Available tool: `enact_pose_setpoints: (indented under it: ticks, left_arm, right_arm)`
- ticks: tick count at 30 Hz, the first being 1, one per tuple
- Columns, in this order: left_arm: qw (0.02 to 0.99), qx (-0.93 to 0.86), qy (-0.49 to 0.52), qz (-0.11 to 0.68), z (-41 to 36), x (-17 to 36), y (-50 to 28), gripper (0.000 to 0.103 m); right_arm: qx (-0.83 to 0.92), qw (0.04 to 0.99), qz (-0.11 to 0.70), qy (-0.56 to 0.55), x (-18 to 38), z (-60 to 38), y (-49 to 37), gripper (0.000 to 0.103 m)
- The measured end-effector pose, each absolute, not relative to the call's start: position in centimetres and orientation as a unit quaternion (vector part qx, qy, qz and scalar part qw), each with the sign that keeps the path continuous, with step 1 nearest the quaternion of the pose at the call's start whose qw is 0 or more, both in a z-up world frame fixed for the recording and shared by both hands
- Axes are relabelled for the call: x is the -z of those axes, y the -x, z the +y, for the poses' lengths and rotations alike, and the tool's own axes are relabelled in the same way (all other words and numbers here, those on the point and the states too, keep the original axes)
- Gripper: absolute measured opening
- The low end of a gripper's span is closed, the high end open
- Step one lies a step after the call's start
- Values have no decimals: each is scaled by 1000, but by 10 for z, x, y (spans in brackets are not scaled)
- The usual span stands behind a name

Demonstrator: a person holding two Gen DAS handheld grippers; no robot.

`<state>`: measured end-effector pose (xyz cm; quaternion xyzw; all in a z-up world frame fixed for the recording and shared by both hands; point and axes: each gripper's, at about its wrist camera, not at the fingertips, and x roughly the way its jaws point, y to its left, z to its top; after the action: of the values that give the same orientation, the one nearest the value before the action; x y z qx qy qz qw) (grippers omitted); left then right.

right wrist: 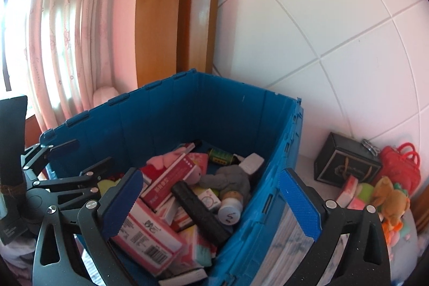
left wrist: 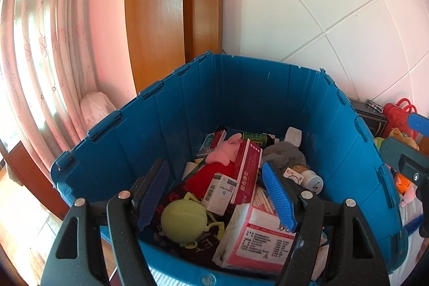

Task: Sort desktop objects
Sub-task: 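Move both tools back to the pile of plush toys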

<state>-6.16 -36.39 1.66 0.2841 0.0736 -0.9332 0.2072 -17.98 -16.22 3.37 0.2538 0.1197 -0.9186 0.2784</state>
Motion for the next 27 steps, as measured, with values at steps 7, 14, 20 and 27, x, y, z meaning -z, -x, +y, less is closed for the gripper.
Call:
enact_pose_setpoints:
  ticks: [7, 14, 20, 27]
  left_arm:
    - [199, 948, -240, 70, -336, -32, 35, 72]
    - [169, 967, -184, 50, -276, -56, 21, 72]
    - [110, 979, -171, 30, -195, -65, 36, 72]
    - [49, 976, -209, 29, -87, -41, 93, 72]
  right_arm:
    - [917, 284, 91, -263, -26, -130, 168, 103]
    - [928, 259, 54, -263, -20, -62, 158, 103]
    - [944, 197, 29, -263, -14, 35, 165, 103]
    - [950, 106, 22, -293, 17, 174, 189, 103]
